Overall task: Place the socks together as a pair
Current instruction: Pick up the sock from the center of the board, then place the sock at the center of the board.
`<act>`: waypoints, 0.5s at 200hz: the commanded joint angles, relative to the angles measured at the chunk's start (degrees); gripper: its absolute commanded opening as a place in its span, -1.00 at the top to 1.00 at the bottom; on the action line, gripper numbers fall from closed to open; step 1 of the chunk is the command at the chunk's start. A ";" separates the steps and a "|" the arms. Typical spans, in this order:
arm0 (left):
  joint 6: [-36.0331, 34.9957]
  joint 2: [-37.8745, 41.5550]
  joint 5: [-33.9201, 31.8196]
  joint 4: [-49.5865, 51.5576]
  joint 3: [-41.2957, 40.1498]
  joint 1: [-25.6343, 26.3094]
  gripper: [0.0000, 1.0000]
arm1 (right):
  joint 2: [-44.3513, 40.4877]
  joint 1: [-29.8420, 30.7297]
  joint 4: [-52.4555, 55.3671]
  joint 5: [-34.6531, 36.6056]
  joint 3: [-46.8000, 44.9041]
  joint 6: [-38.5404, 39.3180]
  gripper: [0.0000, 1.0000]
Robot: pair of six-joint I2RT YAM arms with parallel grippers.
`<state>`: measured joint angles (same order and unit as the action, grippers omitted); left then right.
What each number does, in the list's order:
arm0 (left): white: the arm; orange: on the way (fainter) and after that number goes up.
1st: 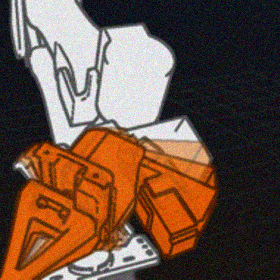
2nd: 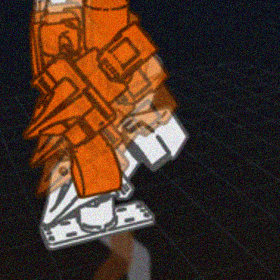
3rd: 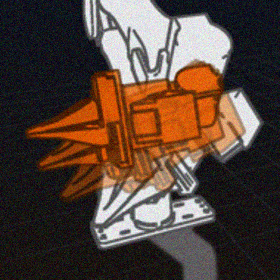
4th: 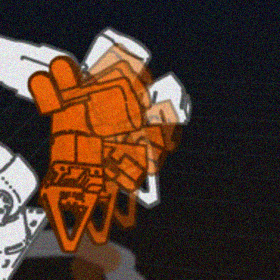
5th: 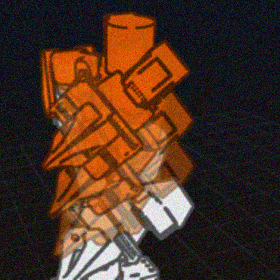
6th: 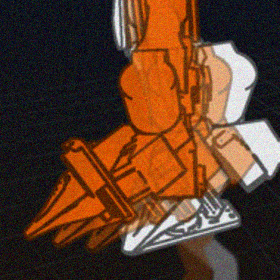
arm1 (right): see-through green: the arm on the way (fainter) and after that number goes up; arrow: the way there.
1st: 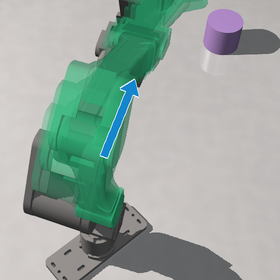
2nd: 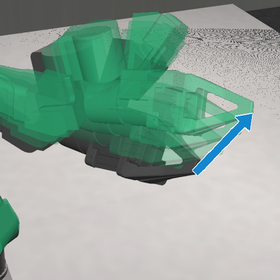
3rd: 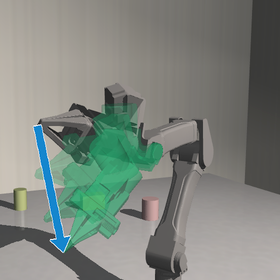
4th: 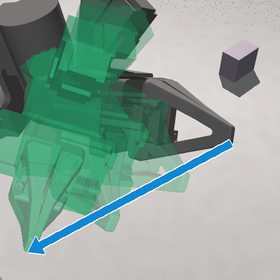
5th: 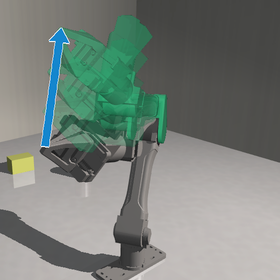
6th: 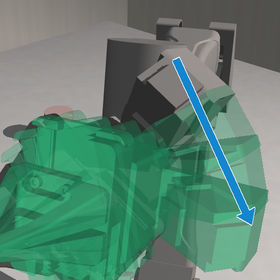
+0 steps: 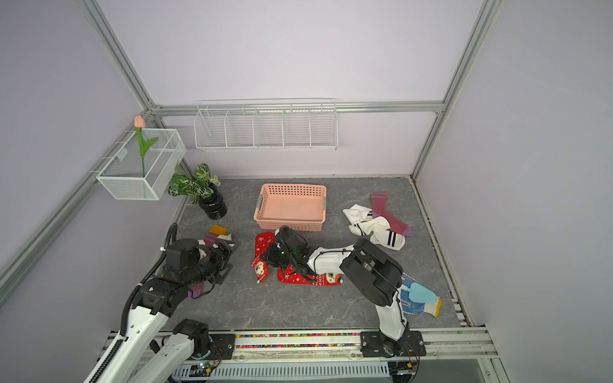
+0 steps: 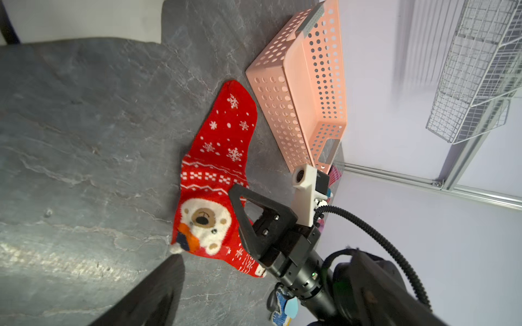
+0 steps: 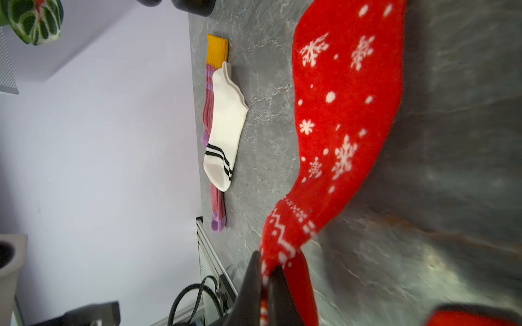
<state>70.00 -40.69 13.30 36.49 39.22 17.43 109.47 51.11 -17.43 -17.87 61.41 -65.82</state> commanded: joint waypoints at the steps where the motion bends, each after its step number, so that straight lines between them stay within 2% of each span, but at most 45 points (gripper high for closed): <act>1: -5.58 -3.81 -2.17 0.26 0.07 0.32 -0.87 | -5.74 -3.13 13.27 -7.97 -0.44 13.09 0.86; 23: -7.42 -7.76 -2.57 -0.81 0.91 0.32 -0.86 | -8.66 -7.25 25.72 -8.50 0.75 22.85 0.80; 30: -9.91 -8.91 -2.95 -0.81 1.18 0.32 -0.86 | -9.00 -8.61 30.13 -8.30 1.88 25.93 0.78; 61: -12.80 -12.42 -3.59 -2.13 1.21 0.28 -0.86 | -7.69 -13.09 46.71 -4.19 8.59 38.33 0.71; 67: -13.15 -12.94 -3.55 -2.80 0.97 0.31 -0.86 | -7.17 -14.16 49.12 -3.19 9.70 39.98 0.68; 83: -13.47 -14.39 -2.99 -4.91 0.27 0.28 -0.86 | -6.77 -17.24 52.82 -2.00 10.74 43.19 0.44; 100: -14.18 -16.55 -2.34 -6.69 -0.04 0.38 -0.86 | -8.58 -21.16 54.42 0.50 9.69 45.39 0.41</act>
<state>58.48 -55.09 11.40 33.23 39.22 17.43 101.38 34.35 26.79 -21.34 71.68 -29.26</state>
